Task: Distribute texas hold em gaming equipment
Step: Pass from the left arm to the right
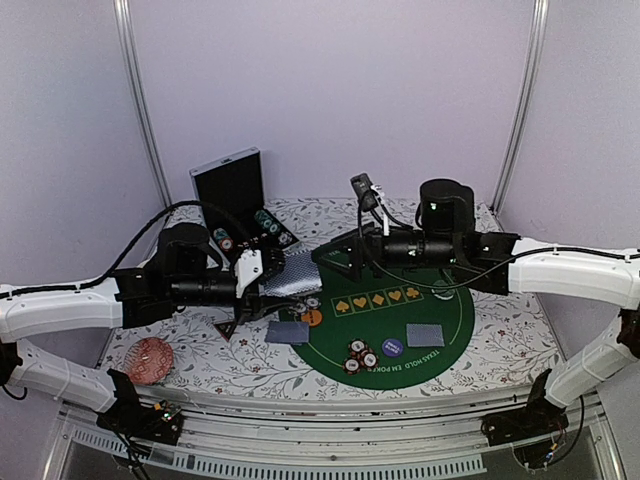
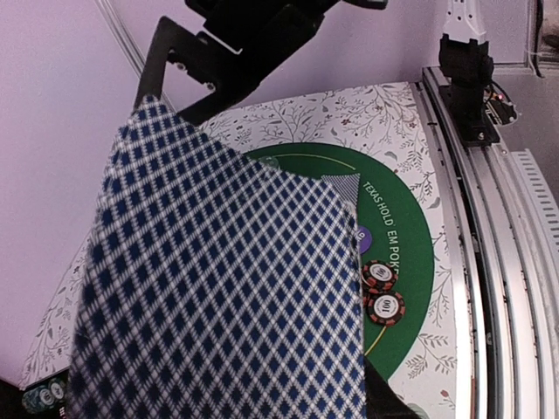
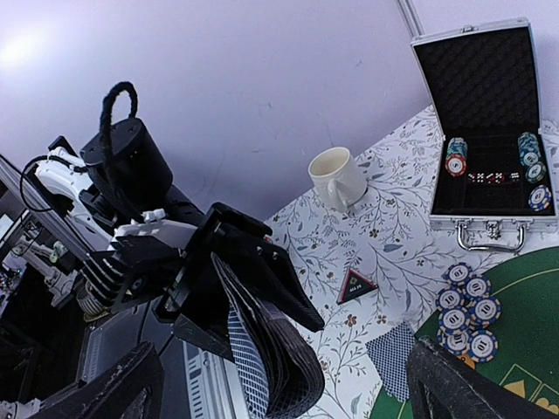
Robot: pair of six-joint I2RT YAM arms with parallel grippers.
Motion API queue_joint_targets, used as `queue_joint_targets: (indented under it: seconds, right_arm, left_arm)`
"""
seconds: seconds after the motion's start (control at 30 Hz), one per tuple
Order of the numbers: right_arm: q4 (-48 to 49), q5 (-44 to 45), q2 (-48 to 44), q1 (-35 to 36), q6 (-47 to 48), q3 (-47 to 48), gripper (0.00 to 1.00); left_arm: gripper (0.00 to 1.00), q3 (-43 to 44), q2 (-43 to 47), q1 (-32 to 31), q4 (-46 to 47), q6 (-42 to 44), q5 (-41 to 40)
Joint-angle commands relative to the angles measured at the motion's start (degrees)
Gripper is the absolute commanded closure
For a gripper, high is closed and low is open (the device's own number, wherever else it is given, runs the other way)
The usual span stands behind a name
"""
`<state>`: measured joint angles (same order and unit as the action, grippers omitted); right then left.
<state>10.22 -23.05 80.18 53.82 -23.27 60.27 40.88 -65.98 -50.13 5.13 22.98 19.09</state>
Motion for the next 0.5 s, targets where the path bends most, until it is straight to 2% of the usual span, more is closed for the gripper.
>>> queue_joint_targets:
  seconds: [0.0, 0.17, 0.33, 0.47]
  right_arm:
    - [-4.29, -4.75, 4.40, -0.18, 0.14, 4.66, 0.01]
    - [-4.38, -9.43, 9.58, -0.25, -0.47, 7.08, 0.02]
    - [-2.12, -14.15, 13.17, -0.29, -2.08, 7.97, 0.13]
    - [-0.56, -16.67, 14.59, -0.25, -3.63, 7.90, 0.28]
  left_arm:
    - [0.58, 1.24, 1.23, 0.54, 0.12, 1.10, 1.24]
    - [0.58, 1.13, 1.29, 0.56, 0.25, 1.28, 1.36]
    - [0.58, 1.04, 1.29, 0.56, 0.15, 1.37, 1.58]
    - [0.58, 1.04, 1.13, 0.56, 0.22, 1.53, 1.48]
